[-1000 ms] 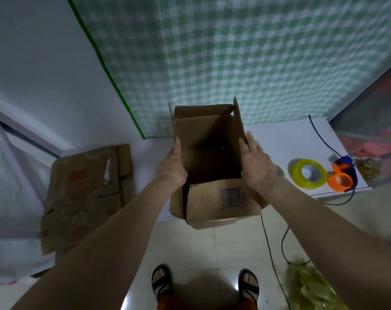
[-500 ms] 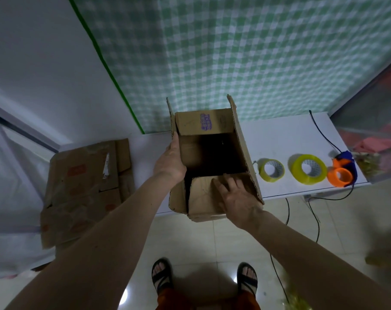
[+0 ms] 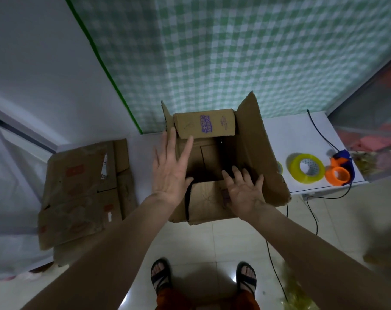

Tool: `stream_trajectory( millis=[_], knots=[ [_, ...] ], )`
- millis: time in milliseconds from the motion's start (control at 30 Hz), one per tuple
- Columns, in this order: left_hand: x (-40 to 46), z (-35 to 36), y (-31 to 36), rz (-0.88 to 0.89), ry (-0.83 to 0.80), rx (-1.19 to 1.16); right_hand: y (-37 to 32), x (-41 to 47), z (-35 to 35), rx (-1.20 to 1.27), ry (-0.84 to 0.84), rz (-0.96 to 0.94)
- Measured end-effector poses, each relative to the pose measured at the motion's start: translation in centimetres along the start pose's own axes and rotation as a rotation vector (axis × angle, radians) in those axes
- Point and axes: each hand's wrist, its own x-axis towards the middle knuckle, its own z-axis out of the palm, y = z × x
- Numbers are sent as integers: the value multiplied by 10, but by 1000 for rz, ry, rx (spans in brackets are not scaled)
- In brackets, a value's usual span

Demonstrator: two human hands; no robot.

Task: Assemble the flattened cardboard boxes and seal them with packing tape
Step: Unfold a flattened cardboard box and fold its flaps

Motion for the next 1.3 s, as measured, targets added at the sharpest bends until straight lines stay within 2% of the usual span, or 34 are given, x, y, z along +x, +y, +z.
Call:
stream_trajectory(
  millis=[100, 167, 267, 367, 567, 833, 967, 1033, 1067, 1167, 1300],
  knots=[
    [0, -1, 1, -2, -88, 245, 3, 9, -10, -107, -8, -21],
    [2, 3, 1, -37, -145, 279, 3, 16, -13, -206, -1, -43],
    [7, 8, -2, -101, -210, 89, 5, 30, -15, -283, 3, -54],
    [13, 8, -3, -111, -173, -116, 6, 46, -22, -253, 15, -48],
    [23, 9, 0, -80, -119, -273, 4, 81, -51, -273, 40, -109],
    [21, 12, -2, -66, -27, -449, 11, 110, -43, -304, -67, -120],
    [15, 17, -1, -183, 56, -818, 11, 111, -42, -302, -48, -127],
    [13, 20, 0, -228, -19, -981, 11, 110, -44, -303, -36, -127],
    [13, 23, 1, -216, -85, -989, 11, 109, -45, -308, -38, -124],
    [16, 35, 6, -151, -302, -731, 10, 104, -49, -322, -57, -117],
    [20, 56, 12, -235, -437, -574, 12, 91, -56, -317, -65, -131]
  ],
)
